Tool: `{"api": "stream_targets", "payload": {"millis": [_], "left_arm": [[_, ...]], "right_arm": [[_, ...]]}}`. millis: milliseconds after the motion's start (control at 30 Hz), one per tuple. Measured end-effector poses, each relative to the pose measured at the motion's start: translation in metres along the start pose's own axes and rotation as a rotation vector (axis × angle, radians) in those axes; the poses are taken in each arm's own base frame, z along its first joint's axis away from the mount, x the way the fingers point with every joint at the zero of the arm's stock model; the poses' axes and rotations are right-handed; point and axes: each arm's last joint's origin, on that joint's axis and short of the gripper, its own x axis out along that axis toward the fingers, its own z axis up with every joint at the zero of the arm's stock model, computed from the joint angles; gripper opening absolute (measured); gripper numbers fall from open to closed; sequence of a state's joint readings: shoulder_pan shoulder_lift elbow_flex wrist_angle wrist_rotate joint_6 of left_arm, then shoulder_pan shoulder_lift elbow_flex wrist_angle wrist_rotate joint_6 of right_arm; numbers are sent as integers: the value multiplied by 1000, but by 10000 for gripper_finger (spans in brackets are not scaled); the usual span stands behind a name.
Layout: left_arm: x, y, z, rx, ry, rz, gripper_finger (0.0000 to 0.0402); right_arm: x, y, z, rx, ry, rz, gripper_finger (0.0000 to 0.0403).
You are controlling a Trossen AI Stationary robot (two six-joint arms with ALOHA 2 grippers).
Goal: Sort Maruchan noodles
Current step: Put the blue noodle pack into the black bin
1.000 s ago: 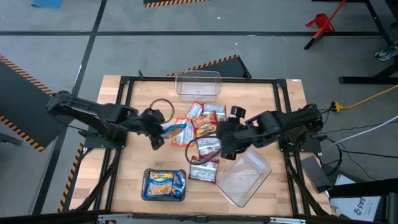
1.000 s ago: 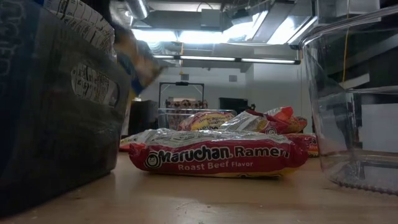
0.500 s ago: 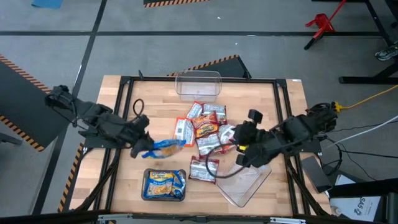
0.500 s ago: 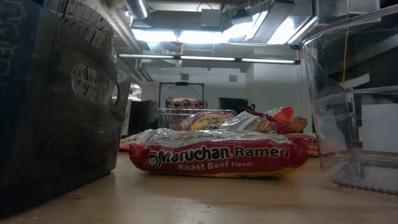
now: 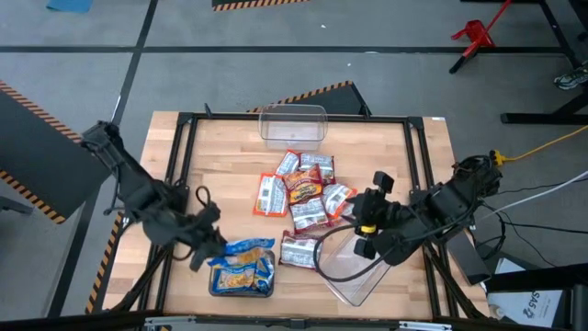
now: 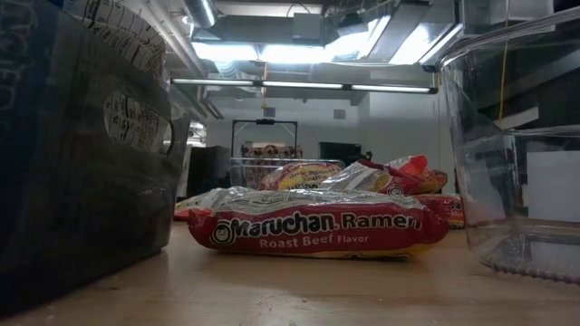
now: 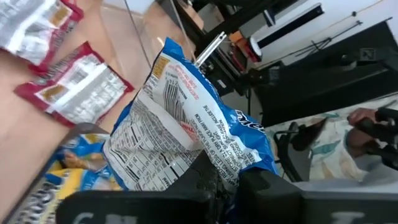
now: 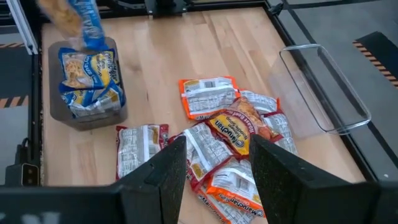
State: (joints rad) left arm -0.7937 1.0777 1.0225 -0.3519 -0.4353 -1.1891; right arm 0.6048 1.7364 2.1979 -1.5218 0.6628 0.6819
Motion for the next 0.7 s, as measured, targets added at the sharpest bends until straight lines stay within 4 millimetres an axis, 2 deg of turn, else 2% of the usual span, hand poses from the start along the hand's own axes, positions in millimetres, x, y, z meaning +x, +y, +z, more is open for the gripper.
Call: {"api": "stream_targets", "payload": {"millis": [200, 533, 700], "left_arm": [[17, -10, -25, -10, 9, -29, 7], [43, -7, -71, -70, 59, 47, 7], [51, -5, -83, -63, 74, 63, 7]], "right_arm": [[0, 0, 0, 0, 0, -1, 163], [0, 0, 0, -2, 0, -1, 163], [0, 0, 0, -5, 0, -1, 163]]}}
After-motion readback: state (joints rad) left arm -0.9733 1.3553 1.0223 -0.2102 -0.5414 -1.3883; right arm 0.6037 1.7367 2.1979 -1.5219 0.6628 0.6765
